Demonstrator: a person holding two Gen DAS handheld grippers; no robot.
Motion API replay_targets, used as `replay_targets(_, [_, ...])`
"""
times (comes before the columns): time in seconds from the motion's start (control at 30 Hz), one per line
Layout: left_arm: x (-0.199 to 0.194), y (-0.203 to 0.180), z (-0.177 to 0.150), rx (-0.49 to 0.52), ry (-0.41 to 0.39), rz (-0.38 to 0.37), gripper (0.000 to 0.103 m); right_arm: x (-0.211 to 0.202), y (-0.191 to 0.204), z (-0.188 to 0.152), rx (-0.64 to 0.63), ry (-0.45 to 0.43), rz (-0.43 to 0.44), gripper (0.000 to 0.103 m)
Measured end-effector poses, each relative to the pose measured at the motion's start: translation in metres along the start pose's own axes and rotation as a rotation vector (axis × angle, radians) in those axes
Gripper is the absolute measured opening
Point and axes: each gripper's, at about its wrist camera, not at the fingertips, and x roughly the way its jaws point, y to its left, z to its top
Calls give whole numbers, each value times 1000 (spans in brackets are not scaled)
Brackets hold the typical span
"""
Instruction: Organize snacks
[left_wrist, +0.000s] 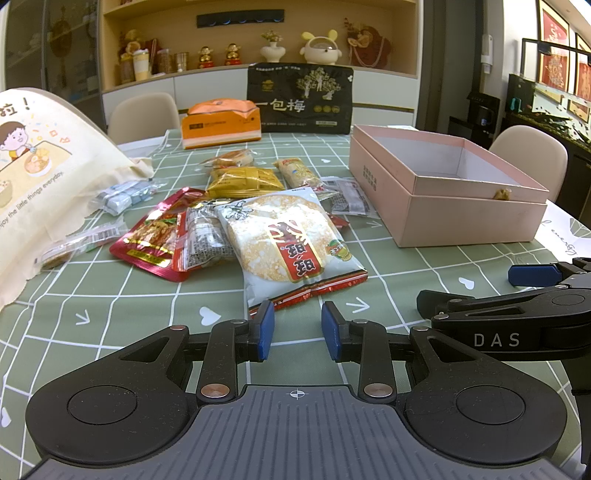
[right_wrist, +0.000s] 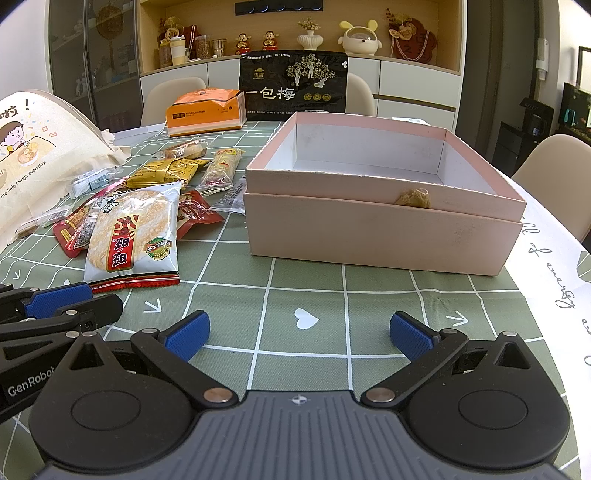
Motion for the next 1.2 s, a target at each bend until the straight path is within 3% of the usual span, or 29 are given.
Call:
replay_targets(1.1, [-1, 1, -1, 7, 0, 6, 34, 0, 0, 0, 2, 0, 3, 103])
replay_targets(1.2, [-4, 5, 5, 9, 39, -25, 34, -1, -2, 8, -13, 63, 31, 103])
